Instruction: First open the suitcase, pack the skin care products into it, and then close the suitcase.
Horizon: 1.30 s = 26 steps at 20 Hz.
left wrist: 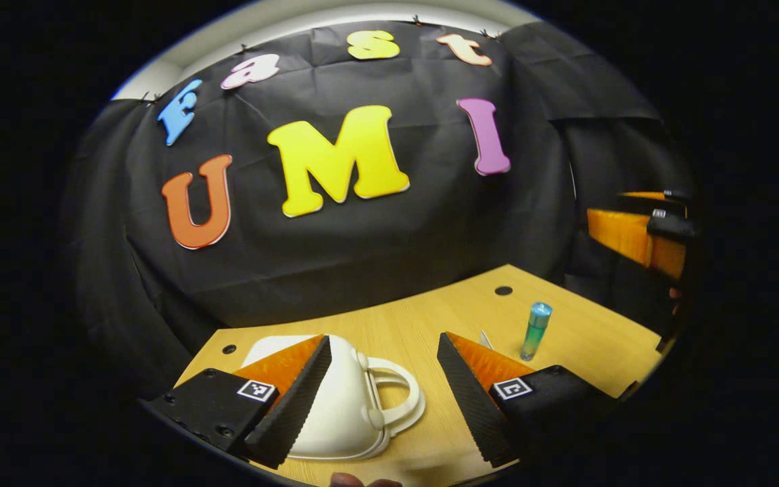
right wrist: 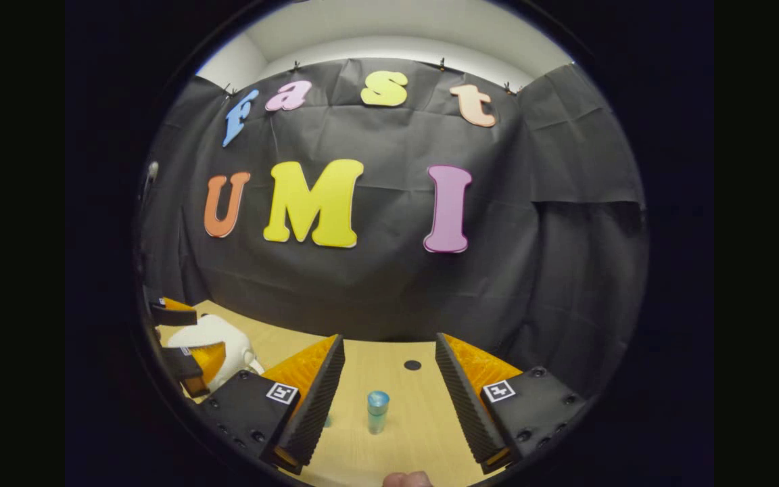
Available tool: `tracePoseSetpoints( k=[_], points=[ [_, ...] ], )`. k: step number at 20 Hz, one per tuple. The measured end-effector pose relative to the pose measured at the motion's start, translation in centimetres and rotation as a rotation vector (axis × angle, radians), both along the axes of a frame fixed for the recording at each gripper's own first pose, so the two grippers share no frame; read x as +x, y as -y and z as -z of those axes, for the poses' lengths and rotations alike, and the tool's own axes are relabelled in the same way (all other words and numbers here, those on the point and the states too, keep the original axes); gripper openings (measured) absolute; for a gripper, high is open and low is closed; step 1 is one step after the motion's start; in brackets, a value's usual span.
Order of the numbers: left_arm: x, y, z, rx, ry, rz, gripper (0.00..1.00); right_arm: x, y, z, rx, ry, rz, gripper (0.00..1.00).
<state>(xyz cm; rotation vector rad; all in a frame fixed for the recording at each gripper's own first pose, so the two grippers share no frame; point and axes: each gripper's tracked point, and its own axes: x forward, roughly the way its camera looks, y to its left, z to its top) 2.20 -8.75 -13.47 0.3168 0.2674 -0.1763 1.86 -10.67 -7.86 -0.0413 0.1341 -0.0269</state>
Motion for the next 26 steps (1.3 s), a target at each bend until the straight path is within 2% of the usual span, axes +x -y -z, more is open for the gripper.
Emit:
tracePoseSetpoints(
  k=[1,2,7,10,15,17,20,25,26],
  points=[
    [0.4,0.4,0.9,0.041,-0.02,0.016,0.95,0.1,0.9,0.6,-0.002,-0.012,0.007,0.81],
    [0.6,0.4,2.0,0.101,-0.043,0.018,0.99,0.1,1.7,1.1,-0.008,-0.025,0.014,0.81],
    [1.3,-0.9,6.9,0.386,-0.124,0.05,0.98,0.9,4.4,2.4,-0.018,-0.043,0.019,0.81],
    [1.6,-1.2,9.5,0.507,-0.167,0.073,0.96,1.6,5.4,3.3,-0.006,-0.065,0.023,0.8],
    [2.1,-2.6,12.0,0.693,-0.206,0.056,0.95,1.8,6.8,4.2,-0.006,-0.077,0.026,0.81],
    [2.8,-3.2,12.3,0.737,-0.222,0.043,0.94,1.6,7.6,4.3,-0.005,-0.083,0.038,0.8],
    [4.0,-3.7,12.5,0.788,-0.228,0.033,0.74,1.1,8.4,4.4,-0.004,-0.087,0.052,0.8],
    [4.3,-4.5,13.5,0.844,-0.276,0.012,0.58,0.0,9.7,4.4,-0.001,-0.094,0.084,0.8],
    [4.2,-4.2,14.0,0.837,-0.296,0.026,0.5,-0.2,9.9,4.2,-0.002,-0.092,0.093,0.81]
  ],
)
